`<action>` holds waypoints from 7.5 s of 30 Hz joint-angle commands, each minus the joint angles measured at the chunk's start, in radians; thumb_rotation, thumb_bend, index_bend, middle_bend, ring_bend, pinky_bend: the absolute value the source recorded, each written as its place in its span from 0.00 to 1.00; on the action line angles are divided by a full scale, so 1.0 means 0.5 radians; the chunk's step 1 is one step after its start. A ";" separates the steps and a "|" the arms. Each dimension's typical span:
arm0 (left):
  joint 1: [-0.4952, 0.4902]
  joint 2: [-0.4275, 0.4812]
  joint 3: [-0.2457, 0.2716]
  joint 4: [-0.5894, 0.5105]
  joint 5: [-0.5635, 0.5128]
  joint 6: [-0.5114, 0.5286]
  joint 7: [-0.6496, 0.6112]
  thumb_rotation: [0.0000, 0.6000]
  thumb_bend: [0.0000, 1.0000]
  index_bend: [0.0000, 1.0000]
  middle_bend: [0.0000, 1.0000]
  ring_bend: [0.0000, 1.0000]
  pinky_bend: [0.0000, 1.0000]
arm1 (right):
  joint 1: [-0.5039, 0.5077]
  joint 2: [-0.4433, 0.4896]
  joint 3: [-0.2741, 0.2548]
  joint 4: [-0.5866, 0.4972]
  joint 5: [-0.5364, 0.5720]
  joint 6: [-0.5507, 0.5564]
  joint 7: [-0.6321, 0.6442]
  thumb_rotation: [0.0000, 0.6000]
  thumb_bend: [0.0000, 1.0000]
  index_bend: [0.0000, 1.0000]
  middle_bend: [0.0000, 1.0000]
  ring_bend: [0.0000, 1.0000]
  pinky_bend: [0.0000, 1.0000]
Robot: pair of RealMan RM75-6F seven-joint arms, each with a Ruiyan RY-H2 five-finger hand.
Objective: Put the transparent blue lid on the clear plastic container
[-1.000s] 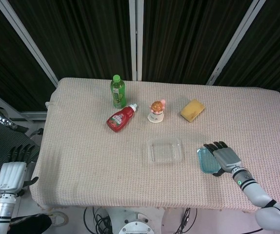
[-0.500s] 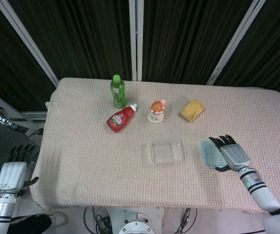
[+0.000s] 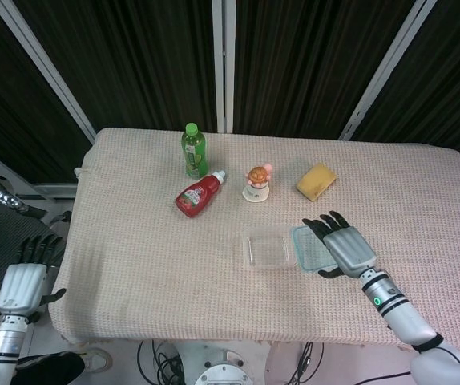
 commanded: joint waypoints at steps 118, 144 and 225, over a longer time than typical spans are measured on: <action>-0.025 -0.103 0.022 0.274 0.005 -0.057 -0.269 1.00 0.00 0.10 0.05 0.00 0.00 | 0.745 -0.850 0.062 -0.052 1.396 0.627 -1.060 1.00 0.00 0.00 0.30 0.05 0.00; -0.028 -0.090 0.016 0.232 -0.019 -0.070 -0.223 1.00 0.00 0.10 0.05 0.00 0.00 | 0.734 -0.794 -0.034 -0.008 1.286 0.512 -1.006 1.00 0.00 0.00 0.16 0.00 0.00; -0.027 -0.100 0.045 0.255 -0.002 -0.104 -0.287 1.00 0.00 0.10 0.05 0.00 0.00 | 0.640 -0.918 0.047 0.052 1.074 0.541 -0.900 1.00 0.00 0.18 0.30 0.01 0.00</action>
